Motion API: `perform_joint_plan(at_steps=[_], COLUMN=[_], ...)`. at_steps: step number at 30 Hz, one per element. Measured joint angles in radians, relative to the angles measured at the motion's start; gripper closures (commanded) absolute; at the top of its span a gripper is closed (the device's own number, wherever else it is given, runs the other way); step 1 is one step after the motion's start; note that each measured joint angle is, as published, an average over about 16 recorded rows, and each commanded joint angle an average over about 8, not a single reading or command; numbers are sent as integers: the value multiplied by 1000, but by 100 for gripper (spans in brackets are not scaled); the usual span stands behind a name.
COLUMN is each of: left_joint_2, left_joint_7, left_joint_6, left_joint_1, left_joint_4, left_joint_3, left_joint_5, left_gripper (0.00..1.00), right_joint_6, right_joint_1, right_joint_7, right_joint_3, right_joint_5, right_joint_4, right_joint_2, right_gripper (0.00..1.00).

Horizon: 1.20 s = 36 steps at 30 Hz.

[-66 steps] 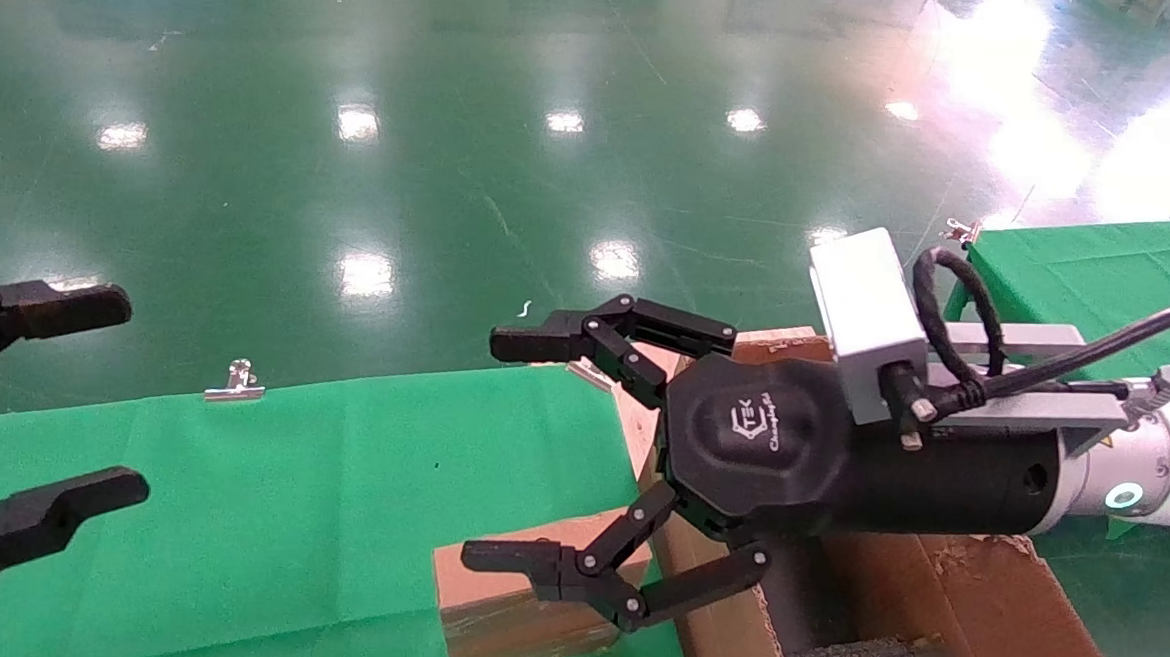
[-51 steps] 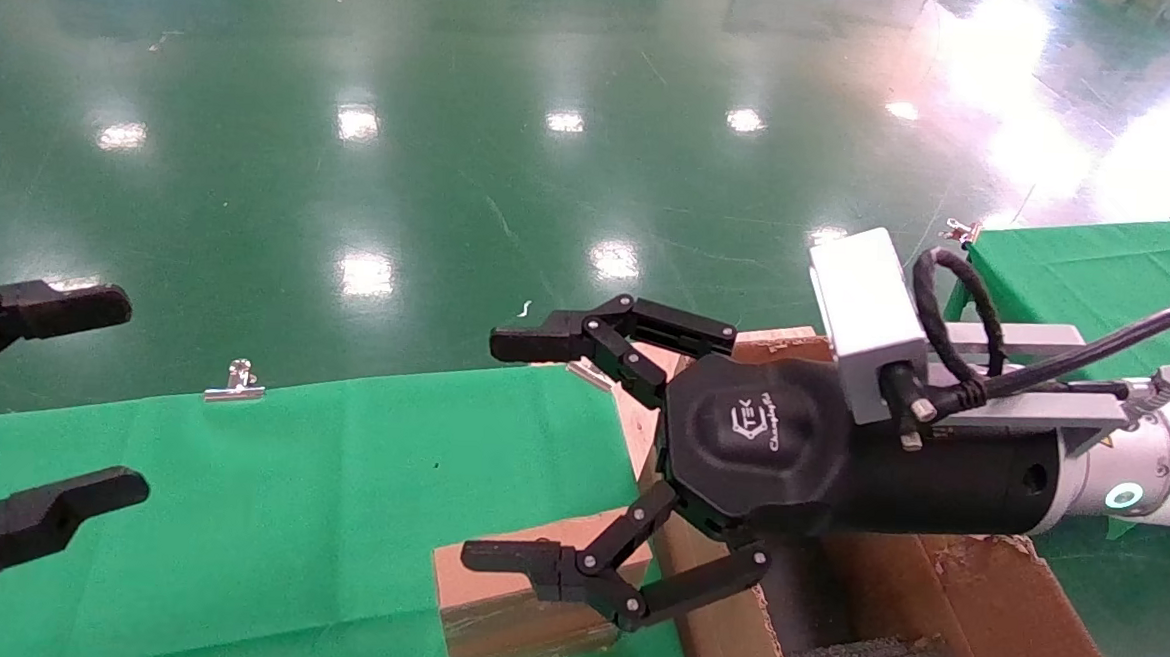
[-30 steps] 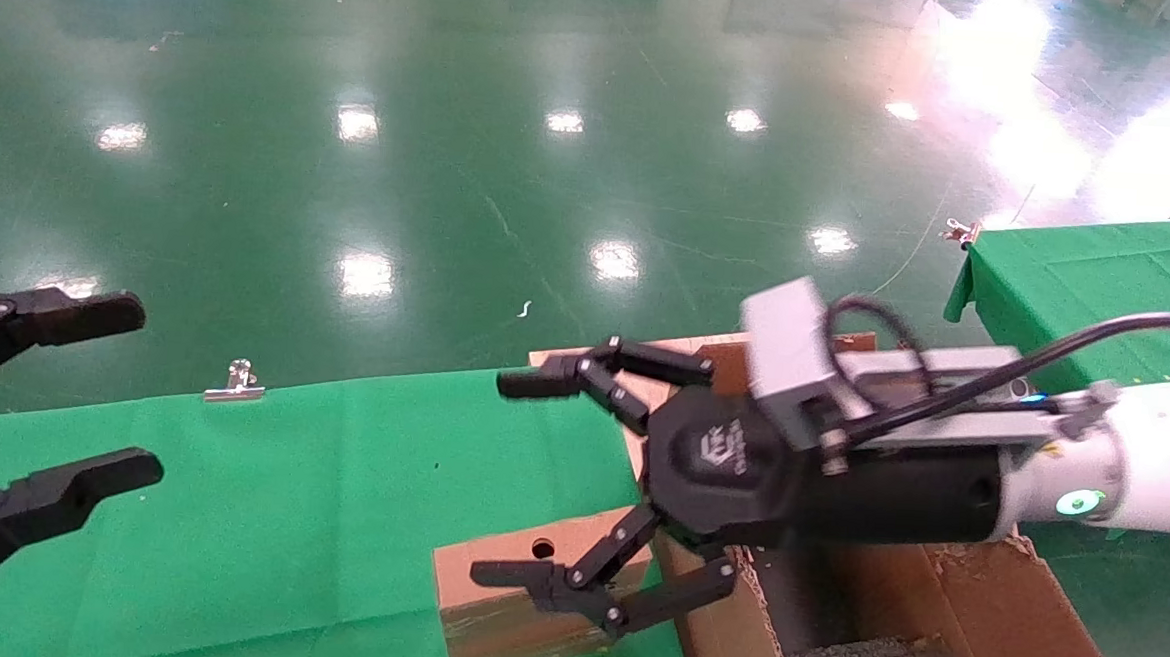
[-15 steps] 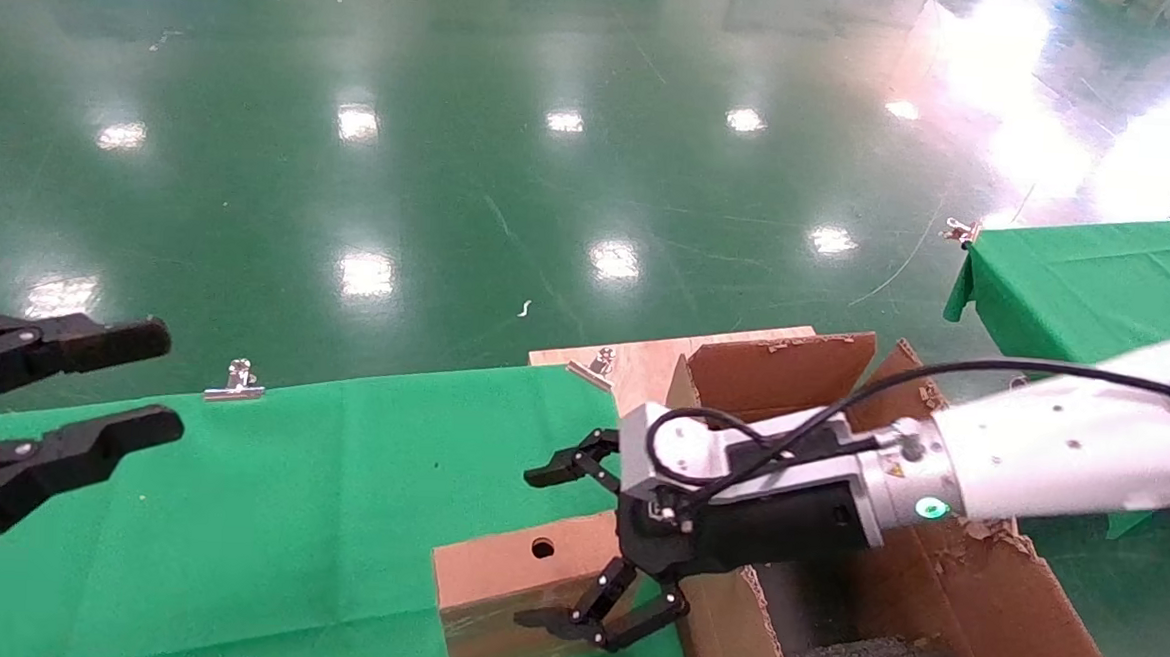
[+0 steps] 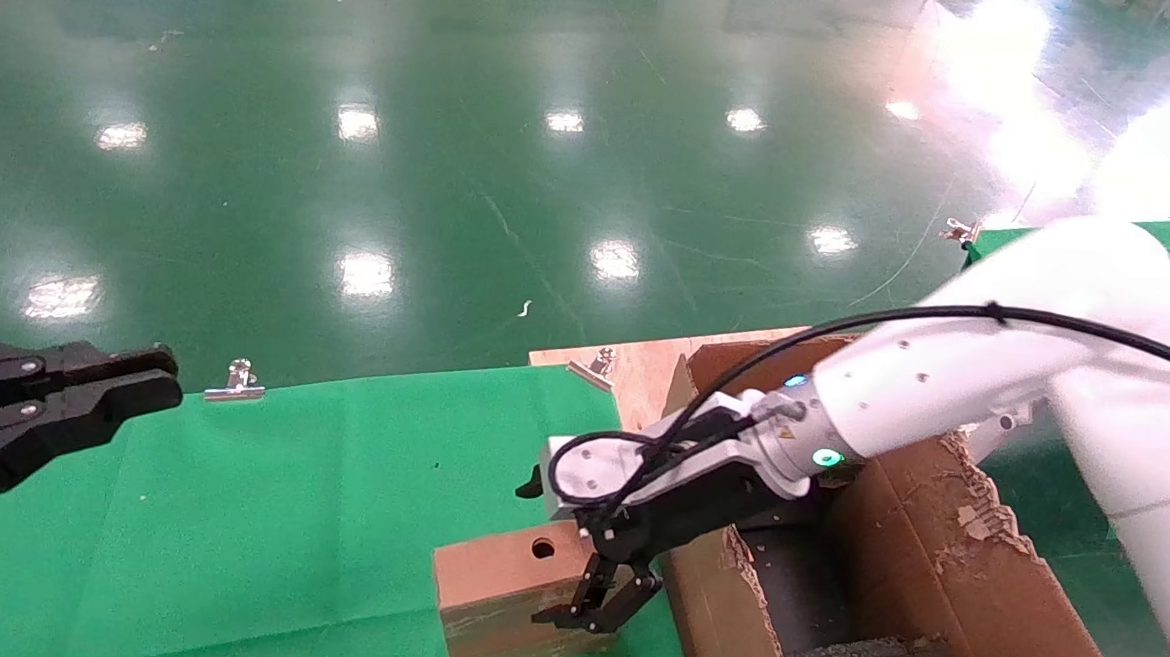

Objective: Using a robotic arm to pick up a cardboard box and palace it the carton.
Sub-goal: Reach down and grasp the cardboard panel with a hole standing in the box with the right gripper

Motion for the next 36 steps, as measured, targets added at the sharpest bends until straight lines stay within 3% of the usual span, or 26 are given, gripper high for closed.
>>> perform_joint_plan(at_steps=[4,5,10,12,13,18,19,36], left_joint_2=[0,0,0,0,0,0,0,0], left_joint_7=[0,0,0,0,0,0,0,0], left_joint_6=[0,0,0,0,0,0,0,0], left_joint_1=[0,0,0,0,0,0,0,0], left_joint_4=[0,0,0,0,0,0,0,0], left_joint_3=[0,0,0,0,0,0,0,0], left_joint_5=[0,0,0,0,0,0,0,0], left_gripper=[100,95,32,7,0,0,0,0], right_joint_6=[-7,-8,-14,-16,-17,-18,-18,-17], right_joint_1=[36,43,72,80,83,92,93,88], right_joint_7=[-7,-9,-18,-21,-22,-25,-25,-25], right_joint_3=[-41,-51,-90,-102,-107,-122,-123,-116], right_joint_5=[-55,-66,-105,-115,-119,-130,-131,-125], right_joint_4=[-6,-7,-12,-13,-13,-13,-13,-11], right_joint_2=[-32,-39,-63,-69,-71,-77,-78,-74], right_gripper=[0,0,0,16,29,91,97,100])
